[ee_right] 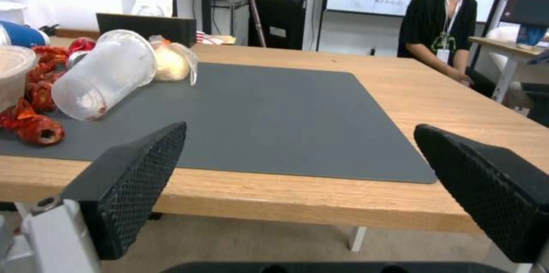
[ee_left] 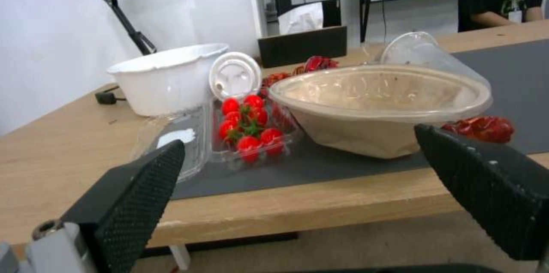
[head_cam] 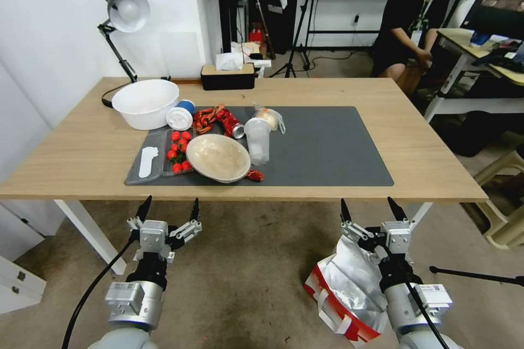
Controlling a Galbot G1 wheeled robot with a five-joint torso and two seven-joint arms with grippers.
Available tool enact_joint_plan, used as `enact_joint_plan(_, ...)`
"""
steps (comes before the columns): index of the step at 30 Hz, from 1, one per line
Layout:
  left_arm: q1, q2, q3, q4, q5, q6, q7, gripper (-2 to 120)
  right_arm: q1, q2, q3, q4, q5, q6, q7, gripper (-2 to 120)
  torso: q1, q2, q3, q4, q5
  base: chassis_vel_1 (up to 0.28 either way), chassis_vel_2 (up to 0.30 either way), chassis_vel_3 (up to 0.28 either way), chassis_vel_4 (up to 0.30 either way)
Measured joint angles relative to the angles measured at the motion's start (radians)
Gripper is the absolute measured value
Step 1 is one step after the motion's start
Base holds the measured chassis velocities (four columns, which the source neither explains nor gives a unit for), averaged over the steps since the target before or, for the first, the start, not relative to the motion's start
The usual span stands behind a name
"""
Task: Pick up the food delivery bag from the floor and place it on the table.
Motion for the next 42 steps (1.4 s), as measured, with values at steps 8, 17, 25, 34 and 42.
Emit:
enact_joint_plan(8,0.000,0.000,0.000,0.000,0.000,0.000,0.000,100,0.000,0.000,0.000,0.000,0.000,0.000,0.000,100,0.000,0.000,0.000,0.0000,0.0000,0.000,0.000,0.000,0.000)
enact_joint_plan(17,0.000,0.000,0.000,0.000,0.000,0.000,0.000,100,0.000,0.000,0.000,0.000,0.000,0.000,0.000,100,0.000,0.000,0.000,0.0000,0.0000,0.000,0.000,0.000,0.000)
enact_joint_plan(25,0.000,0.000,0.000,0.000,0.000,0.000,0.000,100,0.000,0.000,0.000,0.000,0.000,0.000,0.000,100,0.000,0.000,0.000,0.0000,0.0000,0.000,0.000,0.000,0.000)
enact_joint_plan(34,-0.002,0.000,-0.001,0.000,-0.004,0.002,0.000,100,0.006,0.000,0.010,0.003,0.009,-0.016,-0.001,100,0.000,0.000,0.000,0.0000,0.0002,0.000,0.000,0.000,0.000)
enact_joint_plan(42,-0.126,-0.001,-0.055,-0.032,-0.245,0.138,-0.033,100,0.108,-0.009,0.208,0.105,0.145,-0.267,-0.024,100,0.000,0.000,0.000,-0.0003,0.0003,0.000,0.000,0.000,0.000)
